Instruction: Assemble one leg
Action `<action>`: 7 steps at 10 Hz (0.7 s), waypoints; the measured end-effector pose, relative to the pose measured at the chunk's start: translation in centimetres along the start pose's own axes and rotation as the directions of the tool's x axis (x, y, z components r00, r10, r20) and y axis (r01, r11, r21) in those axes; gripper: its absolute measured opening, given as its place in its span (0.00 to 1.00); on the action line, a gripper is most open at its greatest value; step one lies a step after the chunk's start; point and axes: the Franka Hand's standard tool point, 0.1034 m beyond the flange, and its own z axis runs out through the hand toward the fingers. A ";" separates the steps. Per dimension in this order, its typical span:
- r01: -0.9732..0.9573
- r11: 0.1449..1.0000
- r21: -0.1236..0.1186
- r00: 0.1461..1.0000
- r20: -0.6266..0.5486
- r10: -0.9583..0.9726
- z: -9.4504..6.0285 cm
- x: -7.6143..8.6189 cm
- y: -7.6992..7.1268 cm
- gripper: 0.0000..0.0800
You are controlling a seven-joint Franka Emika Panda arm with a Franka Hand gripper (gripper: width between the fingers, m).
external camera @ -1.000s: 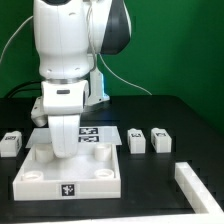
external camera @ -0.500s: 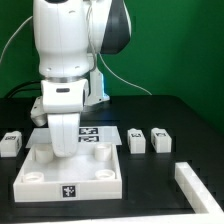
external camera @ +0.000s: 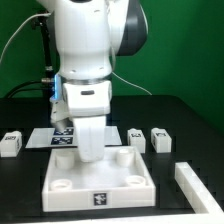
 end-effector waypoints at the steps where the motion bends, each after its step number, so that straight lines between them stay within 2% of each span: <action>1: 0.007 1.000 -0.010 1.000 -0.006 -0.007 -0.1 1.0 0.9 0.09; 3: 0.037 0.999 -0.029 0.999 -0.020 -0.038 -0.1 3.1 2.5 0.09; 4: 0.041 0.999 -0.035 0.999 -0.025 -0.042 -0.2 3.6 3.1 0.09; 7: 0.027 0.998 -0.049 0.999 -0.030 -0.029 -0.2 3.6 4.3 0.09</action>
Offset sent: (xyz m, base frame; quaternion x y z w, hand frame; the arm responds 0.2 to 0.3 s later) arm 0.0274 0.0345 -0.0047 -0.0051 0.0249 -0.0096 0.9996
